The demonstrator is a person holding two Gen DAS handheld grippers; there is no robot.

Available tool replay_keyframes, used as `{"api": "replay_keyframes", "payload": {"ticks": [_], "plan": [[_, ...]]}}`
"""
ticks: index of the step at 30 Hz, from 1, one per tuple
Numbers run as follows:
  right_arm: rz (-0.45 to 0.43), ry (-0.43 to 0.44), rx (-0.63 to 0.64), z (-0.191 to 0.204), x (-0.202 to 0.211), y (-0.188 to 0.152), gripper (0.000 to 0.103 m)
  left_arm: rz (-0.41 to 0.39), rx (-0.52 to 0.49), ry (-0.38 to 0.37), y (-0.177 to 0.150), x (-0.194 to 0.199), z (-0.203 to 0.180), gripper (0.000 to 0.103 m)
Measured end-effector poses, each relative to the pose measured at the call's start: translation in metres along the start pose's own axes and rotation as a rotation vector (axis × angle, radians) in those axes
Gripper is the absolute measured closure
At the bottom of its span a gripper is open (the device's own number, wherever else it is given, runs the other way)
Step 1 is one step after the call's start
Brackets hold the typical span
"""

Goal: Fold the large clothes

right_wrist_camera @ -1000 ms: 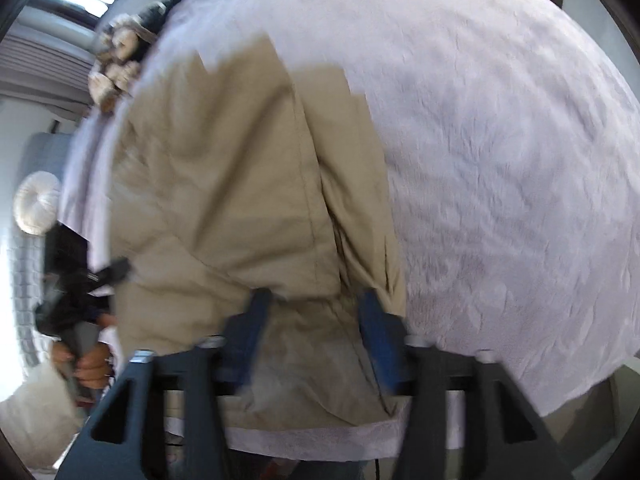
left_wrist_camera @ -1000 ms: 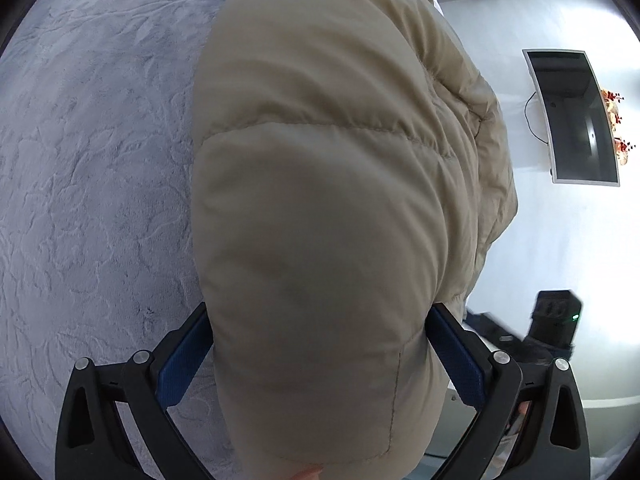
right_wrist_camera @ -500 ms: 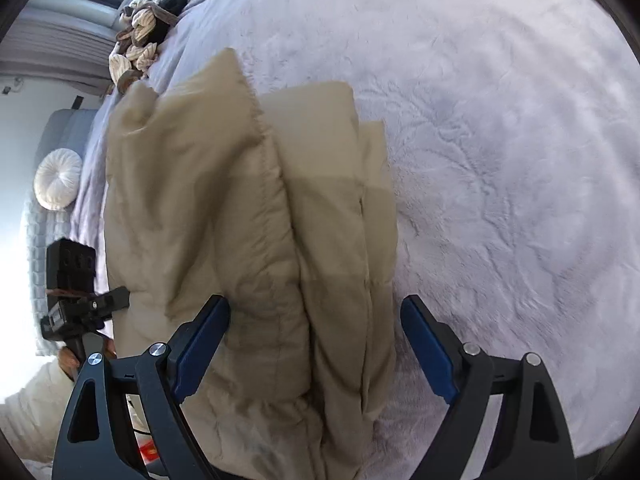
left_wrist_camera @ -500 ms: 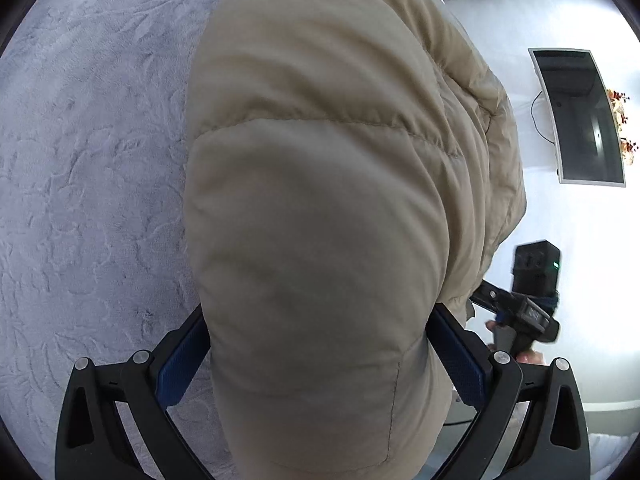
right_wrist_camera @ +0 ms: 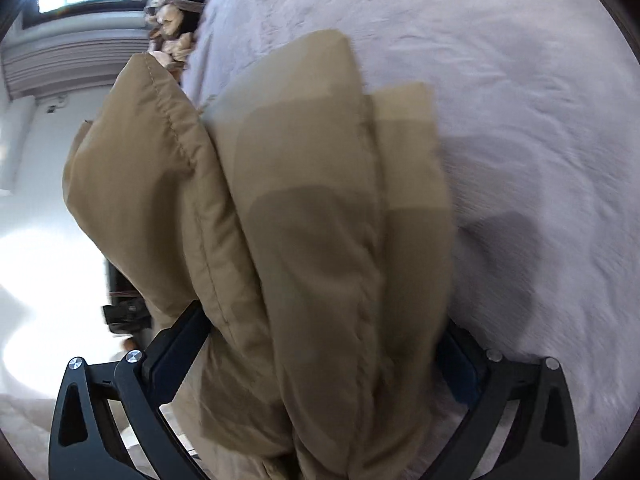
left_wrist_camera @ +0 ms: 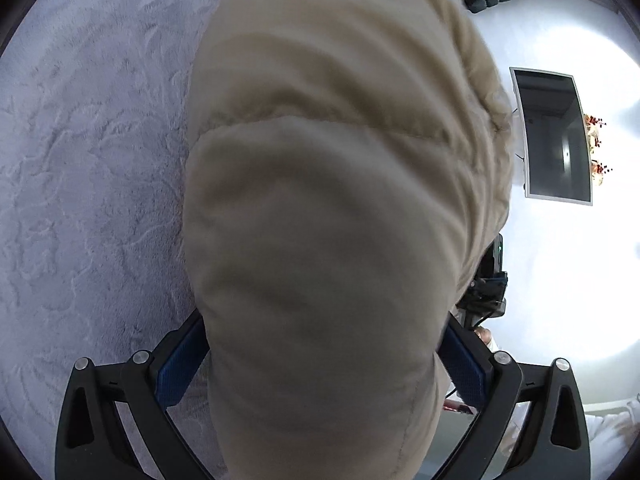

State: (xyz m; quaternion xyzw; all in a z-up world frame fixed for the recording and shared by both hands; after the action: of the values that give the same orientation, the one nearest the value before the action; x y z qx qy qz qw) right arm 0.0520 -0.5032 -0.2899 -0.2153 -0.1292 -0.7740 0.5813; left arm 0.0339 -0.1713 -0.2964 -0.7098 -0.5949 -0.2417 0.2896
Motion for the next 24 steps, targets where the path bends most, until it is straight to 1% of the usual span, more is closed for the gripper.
{"api": "replay_keyframes", "payload": {"ticks": [5, 9, 10, 11, 12, 13, 15, 18, 20, 24], "plan": [[0.013, 0.049, -0.008, 0.004, -0.021, 0.009, 0.0, 0.003, 0.038, -0.023, 0.002, -0.013, 0.002, 0.0], [-0.001, 0.062, -0.045, 0.003, -0.024, 0.009, 0.001, -0.021, 0.043, -0.001, -0.001, -0.015, -0.007, 0.0], [-0.005, 0.068, -0.059, 0.002, -0.022, 0.004, 0.002, -0.031, 0.036, 0.01, -0.003, -0.013, -0.011, 0.003], [-0.007, 0.079, -0.07, 0.002, -0.018, 0.004, 0.01, -0.041, 0.032, 0.02, -0.005, -0.012, -0.015, 0.005], [-0.013, 0.088, -0.072, 0.0, -0.013, 0.0, 0.024, -0.049, 0.03, 0.023, -0.006, -0.011, -0.02, 0.009], [-0.027, 0.1, -0.071, 0.0, -0.006, -0.007, 0.029, -0.058, 0.028, 0.024, -0.007, -0.008, -0.023, 0.012], [-0.039, 0.11, -0.055, 0.007, -0.003, -0.011, 0.047, -0.07, 0.021, 0.022, -0.009, -0.002, -0.028, 0.016], [-0.045, 0.11, -0.021, 0.02, 0.001, -0.019, 0.054, -0.085, 0.0, 0.013, -0.011, 0.008, -0.036, 0.016], [-0.056, 0.117, -0.008, 0.029, 0.002, -0.02, 0.055, -0.103, -0.015, 0.001, -0.011, 0.017, -0.042, 0.016], [-0.081, 0.14, 0.026, 0.048, 0.006, -0.026, 0.055, -0.14, -0.03, -0.023, -0.012, 0.044, -0.04, 0.016]]}}
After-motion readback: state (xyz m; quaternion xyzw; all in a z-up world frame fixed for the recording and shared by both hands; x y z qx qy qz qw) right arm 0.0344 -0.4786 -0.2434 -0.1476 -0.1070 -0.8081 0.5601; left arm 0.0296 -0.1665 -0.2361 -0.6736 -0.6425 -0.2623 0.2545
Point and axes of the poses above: each gripper's, at about its wrist camera, not at the fingertips, and x roughly against the way its jaws point, z to its left, y to its top, the point moved 3 cm from there along -x, roughly the way its jaws point, and after that the axes turned 9 degrees about y, right-handed, at the moved point
